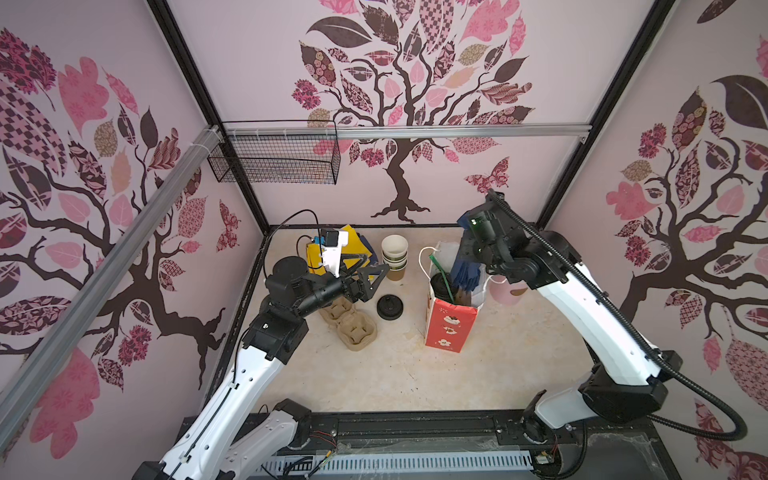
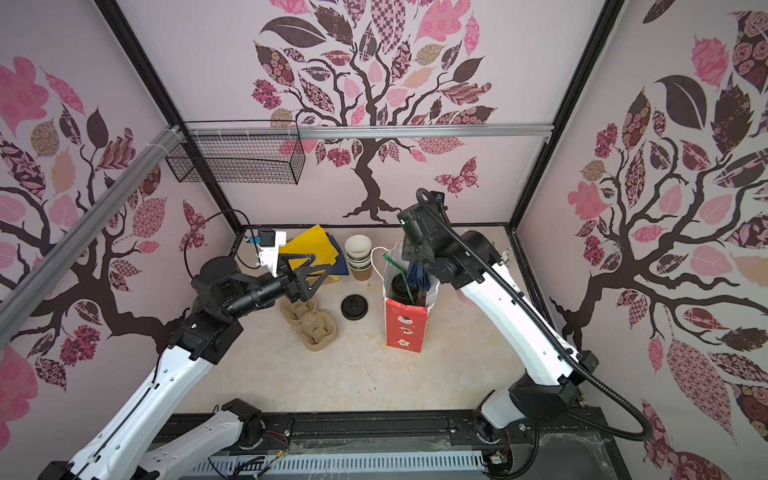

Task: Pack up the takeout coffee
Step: 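Carry the blue napkins over the bag with the right gripper while the left withdraws, then lower the blue napkins into the bag and open the right gripper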

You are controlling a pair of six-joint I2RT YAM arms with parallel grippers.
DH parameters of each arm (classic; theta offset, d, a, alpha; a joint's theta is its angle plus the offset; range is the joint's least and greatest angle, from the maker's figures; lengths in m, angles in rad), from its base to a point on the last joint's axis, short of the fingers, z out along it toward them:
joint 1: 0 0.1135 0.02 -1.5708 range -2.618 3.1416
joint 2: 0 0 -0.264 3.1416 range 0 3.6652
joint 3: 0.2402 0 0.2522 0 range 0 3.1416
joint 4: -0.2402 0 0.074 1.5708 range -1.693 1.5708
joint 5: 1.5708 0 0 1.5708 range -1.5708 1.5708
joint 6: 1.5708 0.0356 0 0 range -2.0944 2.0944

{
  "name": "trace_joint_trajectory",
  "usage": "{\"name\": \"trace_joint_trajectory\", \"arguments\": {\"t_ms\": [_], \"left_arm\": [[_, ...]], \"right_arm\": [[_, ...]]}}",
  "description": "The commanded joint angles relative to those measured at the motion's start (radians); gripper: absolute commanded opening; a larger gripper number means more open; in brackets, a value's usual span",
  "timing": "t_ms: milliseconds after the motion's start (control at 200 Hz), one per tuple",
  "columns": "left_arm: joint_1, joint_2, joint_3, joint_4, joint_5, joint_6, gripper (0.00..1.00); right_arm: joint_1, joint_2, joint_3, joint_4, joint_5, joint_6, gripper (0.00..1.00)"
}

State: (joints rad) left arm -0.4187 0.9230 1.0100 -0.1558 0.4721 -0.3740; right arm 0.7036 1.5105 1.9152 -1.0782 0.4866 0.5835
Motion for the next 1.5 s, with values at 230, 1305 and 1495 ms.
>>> {"name": "trace_joint_trajectory", "arguments": {"t_ms": [230,1305,1495], "left_arm": [[-0.005,-0.016,-0.060,-0.009,-0.055,-0.011,0.88],[-0.004,0.030,-0.054,-0.011,-0.147,-0.020,0.87],[-0.005,0.045,-0.050,-0.010,-0.155,-0.015,0.87]], "right_arm": [[-0.051,0.050,0.026,-0.116,-0.192,0.144,0.00],[-0.294,0.168,0.079,-0.123,-0.503,-0.054,0.62],[-0.294,0.146,0.042,-0.143,-0.497,-0.061,0.57]]}}
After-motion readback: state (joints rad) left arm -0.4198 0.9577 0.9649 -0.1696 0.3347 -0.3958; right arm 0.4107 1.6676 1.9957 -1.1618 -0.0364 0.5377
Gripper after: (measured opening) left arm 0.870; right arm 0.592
